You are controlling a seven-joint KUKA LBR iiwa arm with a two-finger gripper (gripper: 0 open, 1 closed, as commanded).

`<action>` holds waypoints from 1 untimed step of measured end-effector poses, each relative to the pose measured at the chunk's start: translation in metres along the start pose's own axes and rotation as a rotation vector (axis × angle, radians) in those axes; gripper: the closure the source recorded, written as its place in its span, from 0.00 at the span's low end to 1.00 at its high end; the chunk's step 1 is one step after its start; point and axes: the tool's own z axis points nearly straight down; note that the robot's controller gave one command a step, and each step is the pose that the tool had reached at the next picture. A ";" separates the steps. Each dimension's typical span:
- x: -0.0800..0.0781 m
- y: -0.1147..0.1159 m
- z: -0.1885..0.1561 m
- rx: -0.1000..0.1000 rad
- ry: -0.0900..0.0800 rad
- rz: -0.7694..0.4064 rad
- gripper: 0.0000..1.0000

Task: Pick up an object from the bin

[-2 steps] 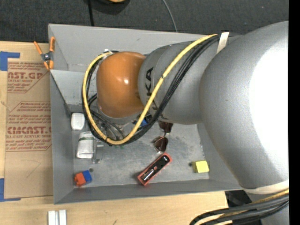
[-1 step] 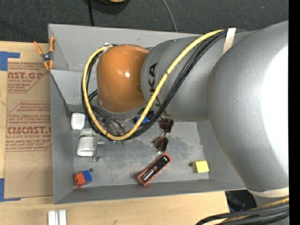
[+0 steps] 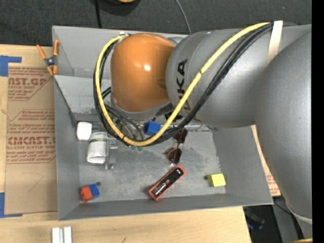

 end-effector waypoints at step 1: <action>-0.010 0.003 -0.068 0.000 -0.001 -0.035 1.00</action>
Offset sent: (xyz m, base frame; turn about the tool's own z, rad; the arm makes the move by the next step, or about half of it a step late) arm 0.0118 0.0193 -0.0792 -0.2290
